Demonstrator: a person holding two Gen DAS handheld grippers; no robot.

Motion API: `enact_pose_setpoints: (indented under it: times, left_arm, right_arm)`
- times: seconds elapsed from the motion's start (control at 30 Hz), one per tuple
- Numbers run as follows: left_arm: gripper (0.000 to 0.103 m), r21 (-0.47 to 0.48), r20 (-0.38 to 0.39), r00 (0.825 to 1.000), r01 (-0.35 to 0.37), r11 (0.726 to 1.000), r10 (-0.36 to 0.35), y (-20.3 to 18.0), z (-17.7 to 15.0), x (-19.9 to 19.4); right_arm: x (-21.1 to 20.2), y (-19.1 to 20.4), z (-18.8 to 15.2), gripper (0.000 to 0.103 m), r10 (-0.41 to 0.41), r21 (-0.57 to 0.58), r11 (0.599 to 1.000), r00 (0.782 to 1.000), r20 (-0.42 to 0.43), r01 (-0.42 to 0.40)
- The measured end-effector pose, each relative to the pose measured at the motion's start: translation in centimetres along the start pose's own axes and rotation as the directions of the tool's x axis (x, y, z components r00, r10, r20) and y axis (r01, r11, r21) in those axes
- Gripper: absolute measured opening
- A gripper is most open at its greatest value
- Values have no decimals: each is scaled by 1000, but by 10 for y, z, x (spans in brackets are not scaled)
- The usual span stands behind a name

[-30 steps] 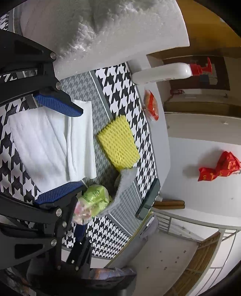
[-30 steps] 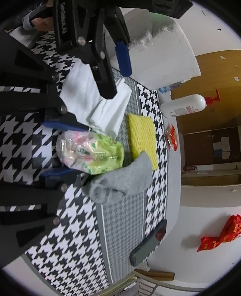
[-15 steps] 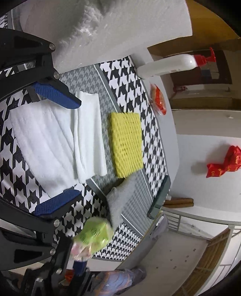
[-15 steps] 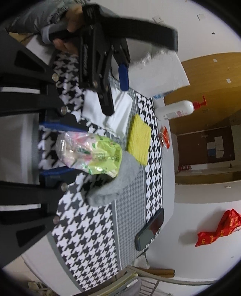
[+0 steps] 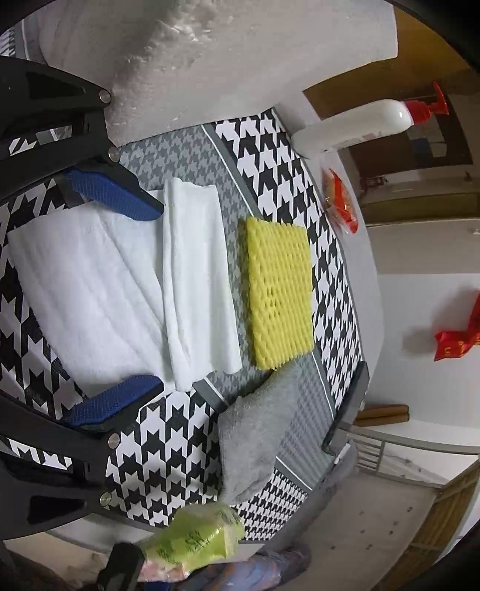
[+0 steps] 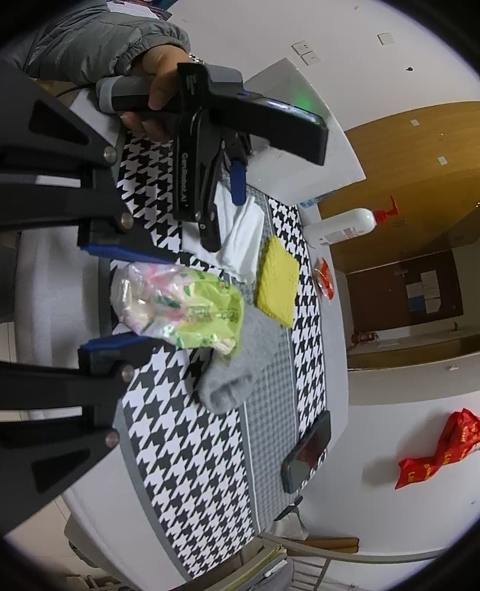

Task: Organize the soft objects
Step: 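Carry the white towel and green bag toward the white foam box with both tools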

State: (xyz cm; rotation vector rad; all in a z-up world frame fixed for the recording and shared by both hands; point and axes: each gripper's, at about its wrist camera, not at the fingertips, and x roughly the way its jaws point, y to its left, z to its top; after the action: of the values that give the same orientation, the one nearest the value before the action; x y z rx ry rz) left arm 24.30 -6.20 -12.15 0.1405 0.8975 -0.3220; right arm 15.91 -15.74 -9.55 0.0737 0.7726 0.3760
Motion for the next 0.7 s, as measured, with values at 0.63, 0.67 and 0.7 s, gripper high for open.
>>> enact_pose_setpoints:
  times: [0.63, 0.67, 0.7]
  left_arm:
    - [9, 19, 105, 990, 94, 995, -95, -4, 2, -22]
    - [9, 24, 115, 988, 99, 995, -101, -5, 2, -25]
    - [9, 26, 124, 987, 104, 994, -106, -5, 2, -27]
  right_arm:
    - [-26, 9, -5, 38, -64, 17, 998, 997, 47, 64]
    - [-28, 10, -5, 38, -70, 14, 997, 996, 52, 70]
    - [-29, 11, -6, 38, -78, 14, 997, 995, 55, 77]
